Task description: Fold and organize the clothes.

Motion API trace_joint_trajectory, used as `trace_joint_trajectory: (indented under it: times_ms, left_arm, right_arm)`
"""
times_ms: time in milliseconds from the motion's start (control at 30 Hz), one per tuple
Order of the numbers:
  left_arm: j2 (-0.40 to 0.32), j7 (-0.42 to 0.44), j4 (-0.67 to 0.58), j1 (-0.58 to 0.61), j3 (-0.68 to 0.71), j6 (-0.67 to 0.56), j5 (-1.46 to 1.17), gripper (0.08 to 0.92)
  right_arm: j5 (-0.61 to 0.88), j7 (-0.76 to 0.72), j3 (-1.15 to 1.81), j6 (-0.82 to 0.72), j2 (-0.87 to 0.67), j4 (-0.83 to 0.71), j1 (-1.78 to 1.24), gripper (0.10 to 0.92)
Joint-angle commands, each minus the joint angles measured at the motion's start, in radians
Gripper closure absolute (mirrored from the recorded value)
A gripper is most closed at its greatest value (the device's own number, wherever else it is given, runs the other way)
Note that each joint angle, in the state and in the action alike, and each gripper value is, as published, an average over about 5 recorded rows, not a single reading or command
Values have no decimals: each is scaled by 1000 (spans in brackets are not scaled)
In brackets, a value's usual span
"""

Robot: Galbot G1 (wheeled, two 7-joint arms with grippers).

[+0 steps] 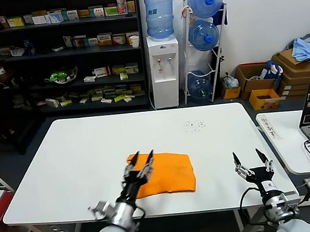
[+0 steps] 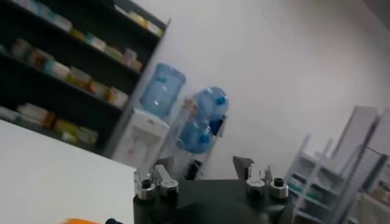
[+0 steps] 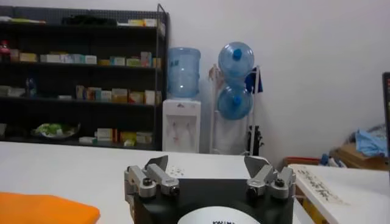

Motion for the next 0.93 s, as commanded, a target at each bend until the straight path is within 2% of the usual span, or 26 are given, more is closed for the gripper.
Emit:
trace_joint_trajectory:
  times_ms: [33, 200, 533, 933]
  left_arm:
    - [-40, 325, 84, 432, -421, -474, 156, 263]
    - [-97, 375, 107, 418, -490, -508, 107, 183]
    - [-105, 435, 86, 405, -514, -503, 54, 177]
    - [-112, 379, 62, 393, -480, -474, 87, 177]
  right_arm:
    - [-83, -135, 116, 282, 87, -1, -162, 203]
    - [-100, -152, 135, 344, 108, -10, -190, 203]
    - [-59, -200, 124, 383, 129, -4, -205, 203]
    - [-43, -210, 116, 396, 172, -4, -212, 203]
